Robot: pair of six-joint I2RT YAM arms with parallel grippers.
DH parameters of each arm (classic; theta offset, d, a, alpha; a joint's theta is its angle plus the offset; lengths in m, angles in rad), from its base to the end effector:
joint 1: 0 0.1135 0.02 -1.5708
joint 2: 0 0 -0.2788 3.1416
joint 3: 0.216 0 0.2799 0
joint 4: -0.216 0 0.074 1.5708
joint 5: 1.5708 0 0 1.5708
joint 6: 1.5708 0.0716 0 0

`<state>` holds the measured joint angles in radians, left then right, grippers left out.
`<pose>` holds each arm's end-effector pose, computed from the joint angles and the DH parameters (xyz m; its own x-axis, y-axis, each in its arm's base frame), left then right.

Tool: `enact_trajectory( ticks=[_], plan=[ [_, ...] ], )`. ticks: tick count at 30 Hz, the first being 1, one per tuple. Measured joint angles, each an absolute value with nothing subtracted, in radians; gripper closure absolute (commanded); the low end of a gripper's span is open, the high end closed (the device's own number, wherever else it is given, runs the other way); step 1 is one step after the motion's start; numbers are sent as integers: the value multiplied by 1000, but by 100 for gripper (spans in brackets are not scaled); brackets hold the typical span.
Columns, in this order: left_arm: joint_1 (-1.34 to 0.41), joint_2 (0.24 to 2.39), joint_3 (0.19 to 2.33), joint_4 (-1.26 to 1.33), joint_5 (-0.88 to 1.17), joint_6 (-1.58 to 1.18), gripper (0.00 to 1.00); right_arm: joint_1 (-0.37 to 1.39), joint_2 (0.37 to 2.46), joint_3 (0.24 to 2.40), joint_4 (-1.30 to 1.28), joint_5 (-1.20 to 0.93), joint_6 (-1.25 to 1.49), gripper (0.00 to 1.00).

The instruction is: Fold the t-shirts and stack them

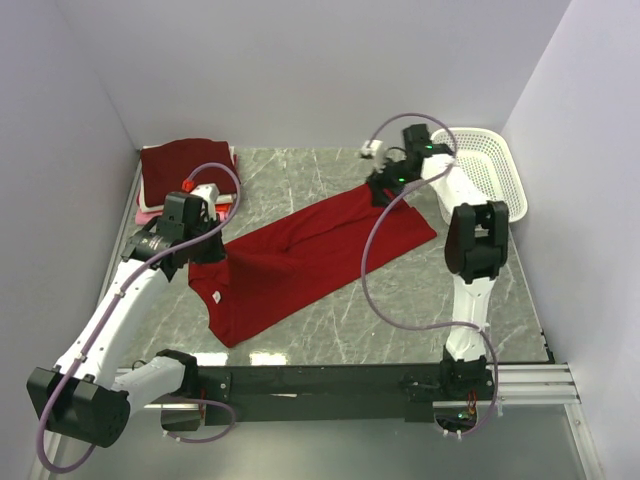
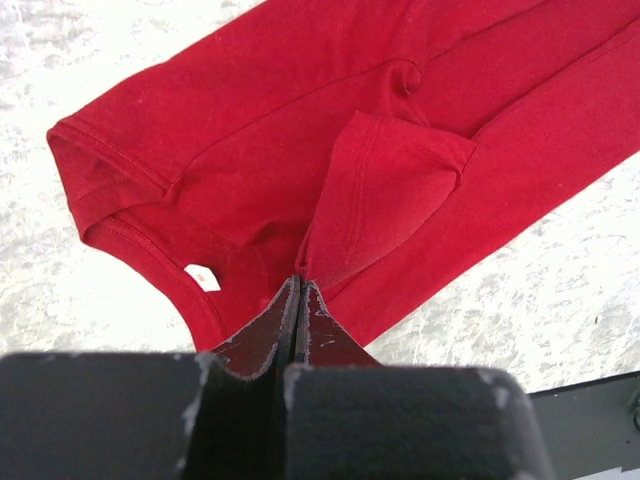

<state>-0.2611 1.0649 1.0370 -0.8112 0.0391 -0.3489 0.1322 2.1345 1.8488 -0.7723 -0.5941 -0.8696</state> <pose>0.2477 -0.0691 0.3014 -0.7723 -0.1472 -0.6179 0.0204 0.9665 -0.2557 0.5038 0.1074 0.2135 -0.2658 -0.6741 -0.6892 -0.9061 0.4188 -0.0602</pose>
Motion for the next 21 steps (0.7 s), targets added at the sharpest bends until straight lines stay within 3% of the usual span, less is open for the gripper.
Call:
enact_trajectory(
  ticks=[10,21],
  plan=[
    [-246,1176,991,-815,62,-393,100,469,2170,2077,-904,-708,-904,27],
    [-241,1120,846,-815,241,-527,99,608,2323,2178,-970,-775,-691,32]
  ],
)
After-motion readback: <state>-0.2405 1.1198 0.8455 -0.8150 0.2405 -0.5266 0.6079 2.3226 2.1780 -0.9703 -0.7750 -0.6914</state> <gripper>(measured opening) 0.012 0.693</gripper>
